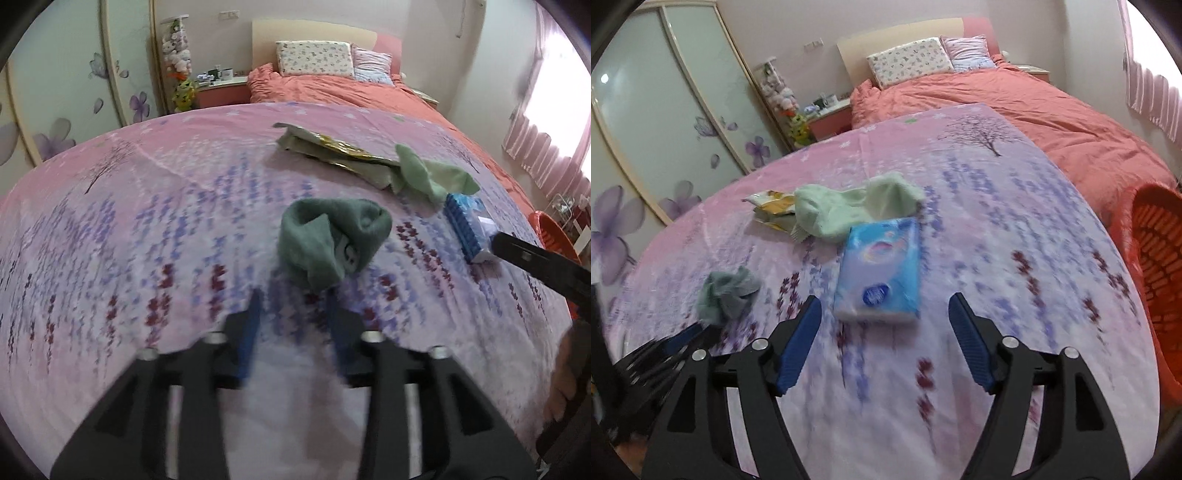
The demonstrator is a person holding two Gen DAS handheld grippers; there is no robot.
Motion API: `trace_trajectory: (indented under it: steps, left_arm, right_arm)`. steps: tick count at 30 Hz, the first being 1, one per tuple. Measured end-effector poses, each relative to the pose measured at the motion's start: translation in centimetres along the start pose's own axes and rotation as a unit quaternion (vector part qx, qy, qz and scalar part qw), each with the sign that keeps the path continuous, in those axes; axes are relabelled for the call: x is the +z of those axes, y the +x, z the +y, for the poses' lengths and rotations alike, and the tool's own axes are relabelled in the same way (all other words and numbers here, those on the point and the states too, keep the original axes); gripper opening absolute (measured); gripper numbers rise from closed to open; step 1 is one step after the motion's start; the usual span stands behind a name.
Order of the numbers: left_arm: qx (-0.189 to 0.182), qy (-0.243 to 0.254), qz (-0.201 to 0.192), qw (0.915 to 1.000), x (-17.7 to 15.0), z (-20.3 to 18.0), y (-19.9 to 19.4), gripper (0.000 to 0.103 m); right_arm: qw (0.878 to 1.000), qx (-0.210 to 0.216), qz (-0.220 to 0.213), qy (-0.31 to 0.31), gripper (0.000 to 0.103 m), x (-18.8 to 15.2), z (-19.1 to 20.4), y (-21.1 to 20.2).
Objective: Collect trash
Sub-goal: 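Grasp the blue tissue pack with the right tool while the left regrips the sock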
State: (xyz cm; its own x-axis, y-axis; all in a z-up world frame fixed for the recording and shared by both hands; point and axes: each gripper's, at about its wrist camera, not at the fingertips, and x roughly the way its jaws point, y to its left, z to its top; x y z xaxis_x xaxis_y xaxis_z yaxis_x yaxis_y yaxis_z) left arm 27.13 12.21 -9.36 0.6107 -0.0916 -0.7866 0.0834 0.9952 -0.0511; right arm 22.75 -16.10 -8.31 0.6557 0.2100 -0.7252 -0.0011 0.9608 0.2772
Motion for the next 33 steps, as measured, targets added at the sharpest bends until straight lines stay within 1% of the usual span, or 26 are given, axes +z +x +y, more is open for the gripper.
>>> trace_trajectory:
  steps: [2, 3, 4, 5, 6, 7, 9, 12, 14, 17, 19, 20, 21, 22, 24, 25, 27, 28, 29, 31, 33]
  left_arm:
    - [-0.001, -0.004, -0.002, 1.0, -0.2, 0.5, -0.3, 0.054]
    - [-0.002, -0.007, -0.003, 1.0, -0.3, 0.8, -0.4, 0.058]
    - [-0.002, -0.008, -0.004, 1.0, -0.3, 0.9, -0.5, 0.061]
    - [-0.002, -0.011, -0.007, 0.9999, -0.3, 1.0, -0.6, 0.066]
    - [-0.003, -0.013, -0.009, 0.9999, -0.1, 0.9, -0.7, 0.068]
    - [-0.005, -0.017, -0.014, 0.9997, 0.1, 0.9, -0.8, 0.073]
    - [-0.011, -0.025, -0.023, 0.9994, 0.4, 0.9, -0.9, 0.082]
    - [-0.018, -0.026, -0.032, 0.999, 1.1, 0.1, -0.7, 0.088]
    - [-0.009, -0.013, -0.034, 0.9993, 1.9, -0.9, -0.2, 0.089]
    - [0.012, 0.01, -0.028, 0.9995, 2.9, -2.4, 1.2, 0.089]
    - [0.023, 0.025, -0.023, 0.9991, 3.5, -3.3, 2.1, 0.088]
    - [0.025, 0.031, -0.022, 0.999, 3.6, -3.5, 2.4, 0.086]
    - [0.026, 0.04, -0.02, 0.9987, 3.9, -4.0, 2.7, 0.081]
    - [0.025, 0.046, -0.018, 0.9985, 3.9, -4.1, 3.0, 0.078]
    - [0.023, 0.056, -0.011, 0.9981, 4.0, -4.7, 3.5, 0.062]
    - [0.022, 0.059, -0.004, 0.998, 4.0, -5.0, 3.8, 0.059]
    - [0.017, 0.057, -0.002, 0.9982, 3.9, -5.1, 3.7, 0.048]
    - [0.015, 0.055, -0.001, 0.9984, 3.7, -5.1, 3.6, 0.047]
    - [0.008, 0.052, 0.0, 0.9986, 3.6, -5.1, 3.3, 0.047]
    - [-0.002, 0.052, 0.001, 0.9987, 3.1, -5.1, 2.9, 0.047]
    - [0.005, 0.057, 0.0, 0.9983, 2.5, -5.1, 2.7, 0.047]
  right_arm:
    - [1.0, -0.023, 0.004, -0.008, 0.071, 0.4, 1.0, 1.3]
    - [0.999, -0.031, 0.005, -0.011, 0.071, 0.6, 1.0, 1.6]
    - [0.999, -0.044, 0.006, -0.015, 0.068, 0.7, 1.1, 2.1]
    - [0.999, -0.05, 0.003, -0.018, 0.064, 0.7, 1.0, 2.1]
    - [0.998, -0.056, 0.001, -0.023, 0.054, 0.7, 0.9, 2.1]
    - [0.998, -0.061, 0.0, -0.025, 0.053, 0.6, 0.7, 1.9]
    - [0.998, -0.055, 0.001, -0.026, 0.052, 0.3, 0.1, 1.4]
    - [0.998, -0.061, 0.001, -0.024, 0.052, -0.5, -1.2, 0.2]
    - [0.998, -0.066, 0.001, -0.021, 0.052, -0.9, -2.2, -0.6]
    - [0.998, -0.068, 0.003, -0.008, 0.053, -1.4, -3.7, -1.6]
    - [0.998, -0.065, 0.006, -0.006, 0.054, -1.5, -4.2, -1.8]
    - [0.998, -0.067, 0.006, -0.01, 0.055, -1.5, -4.2, -1.8]
    - [0.997, -0.07, 0.006, -0.014, 0.056, -1.5, -4.2, -1.7]
    - [0.997, -0.071, 0.006, -0.017, 0.057, -1.5, -4.2, -1.7]
    - [0.997, -0.076, 0.004, -0.02, 0.06, -1.2, -3.9, -1.2]
    - [0.997, -0.079, 0.002, -0.021, 0.06, -1.1, -3.7, -1.0]
    - [0.996, -0.086, 0.001, -0.023, 0.06, -0.8, -3.6, -0.7]
    - [0.996, -0.086, 0.001, -0.023, 0.055, -0.8, -3.7, -0.7]
    - [0.996, -0.087, 0.0, -0.024, 0.053, -0.8, -3.7, -0.7]
    - [0.996, -0.082, 0.001, -0.028, 0.053, -1.2, -4.0, -1.1]
    - [0.996, -0.081, 0.002, -0.033, 0.053, -1.5, -4.1, -1.4]
